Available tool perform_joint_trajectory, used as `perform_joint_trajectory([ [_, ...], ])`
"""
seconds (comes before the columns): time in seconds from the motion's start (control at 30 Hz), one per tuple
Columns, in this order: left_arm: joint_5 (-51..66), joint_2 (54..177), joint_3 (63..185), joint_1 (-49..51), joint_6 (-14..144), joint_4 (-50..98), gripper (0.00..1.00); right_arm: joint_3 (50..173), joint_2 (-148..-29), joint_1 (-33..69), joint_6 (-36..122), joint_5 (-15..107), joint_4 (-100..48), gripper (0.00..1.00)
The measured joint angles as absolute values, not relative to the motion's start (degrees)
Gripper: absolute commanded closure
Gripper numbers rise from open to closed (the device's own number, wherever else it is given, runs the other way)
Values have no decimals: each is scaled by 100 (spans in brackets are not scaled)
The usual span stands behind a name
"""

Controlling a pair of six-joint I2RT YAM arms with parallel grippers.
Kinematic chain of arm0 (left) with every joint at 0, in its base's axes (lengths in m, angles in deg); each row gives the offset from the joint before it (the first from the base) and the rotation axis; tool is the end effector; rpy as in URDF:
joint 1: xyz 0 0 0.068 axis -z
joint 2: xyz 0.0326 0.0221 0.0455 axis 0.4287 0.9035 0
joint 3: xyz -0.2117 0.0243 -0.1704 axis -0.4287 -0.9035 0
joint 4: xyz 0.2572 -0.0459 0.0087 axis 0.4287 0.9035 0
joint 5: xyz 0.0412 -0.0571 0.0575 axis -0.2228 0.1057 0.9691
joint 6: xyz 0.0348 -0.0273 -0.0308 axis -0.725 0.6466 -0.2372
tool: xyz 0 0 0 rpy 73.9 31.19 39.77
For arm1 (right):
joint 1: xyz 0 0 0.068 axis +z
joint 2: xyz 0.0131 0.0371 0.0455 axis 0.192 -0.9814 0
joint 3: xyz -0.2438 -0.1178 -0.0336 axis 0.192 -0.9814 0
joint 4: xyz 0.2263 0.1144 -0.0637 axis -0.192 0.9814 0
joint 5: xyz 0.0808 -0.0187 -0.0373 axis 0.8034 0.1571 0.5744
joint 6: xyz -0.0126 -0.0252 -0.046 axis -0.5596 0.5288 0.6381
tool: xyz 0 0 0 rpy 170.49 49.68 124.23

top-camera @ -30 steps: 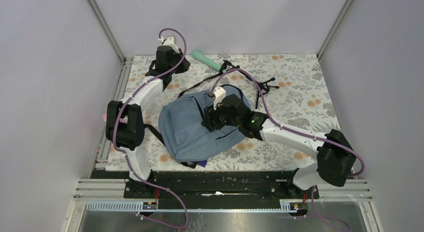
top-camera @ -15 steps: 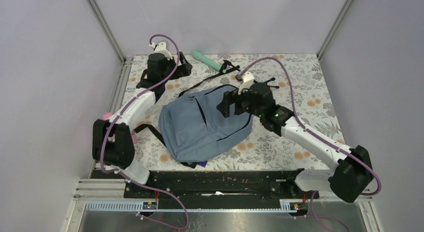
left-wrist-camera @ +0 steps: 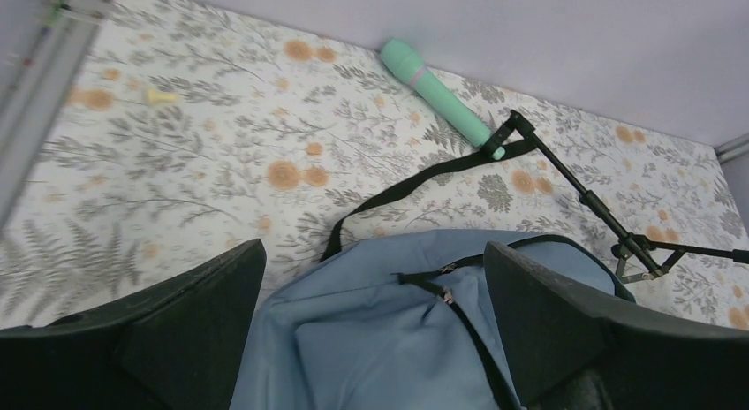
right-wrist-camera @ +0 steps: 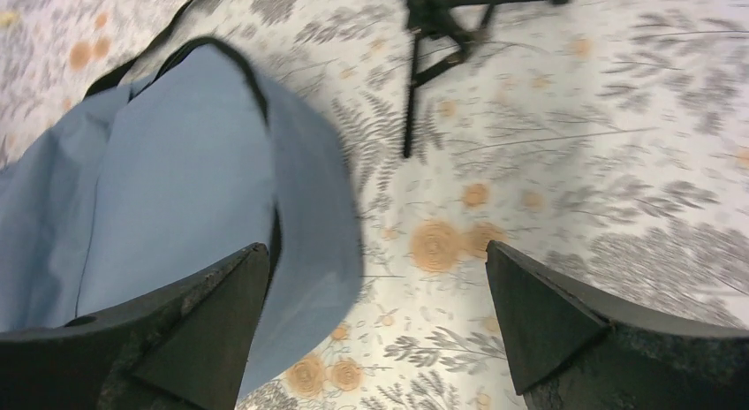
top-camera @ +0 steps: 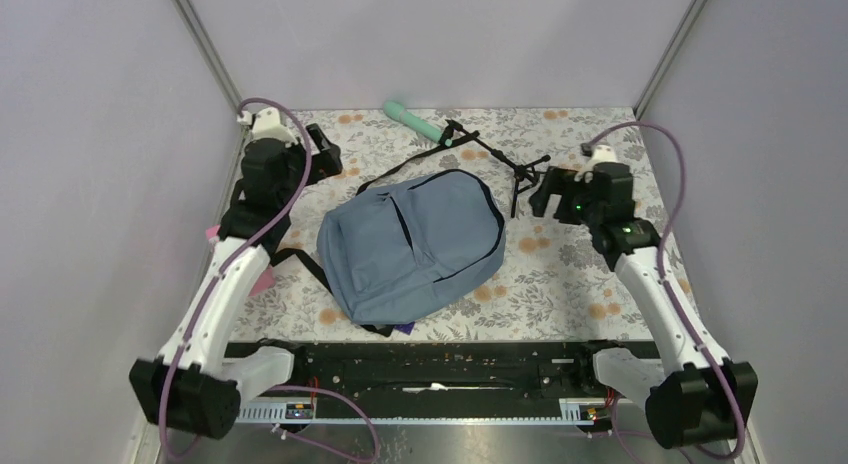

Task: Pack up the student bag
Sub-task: Reset both arms

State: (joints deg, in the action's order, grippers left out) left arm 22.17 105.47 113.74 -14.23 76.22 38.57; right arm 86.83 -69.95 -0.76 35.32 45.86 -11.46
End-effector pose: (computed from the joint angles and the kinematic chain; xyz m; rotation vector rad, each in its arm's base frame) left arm 0.2586 -0.0470 0.3680 -0.2590 1.8417 -0.3062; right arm 0.2437 0.0488 0.3090 -0.0047 2.0544 0.3954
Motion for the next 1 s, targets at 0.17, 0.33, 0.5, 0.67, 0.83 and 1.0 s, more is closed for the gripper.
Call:
perform_joint_trajectory([
  [0.17, 2726, 9251, 11181, -1420, 7275, 4277, 1, 8597, -6143, -719, 3602, 4323, -772, 0],
  [0.33, 3295, 8134, 11133, -1423, 6811, 4480, 1, 8466, -4934, -734, 3913, 3687, -798, 0],
  [0.5, 3697, 7317, 10641, -1420, 6510, 4323, 1, 7854, -3658, -736, 4109, 3364, -1561, 0],
  [0.67, 3955, 6764, 9677, -1423, 6453, 4321, 1, 6707, -2729, -738, 4269, 3320, -2379, 0],
  [0.83, 4005, 6685, 9489, -1420, 6451, 4345, 1, 6246, -2320, -736, 4347, 3171, -2479, 0],
  [1.0, 4009, 6683, 9489, -1420, 6455, 4270, 1, 6250, -2320, -736, 4400, 3088, -2645, 0],
])
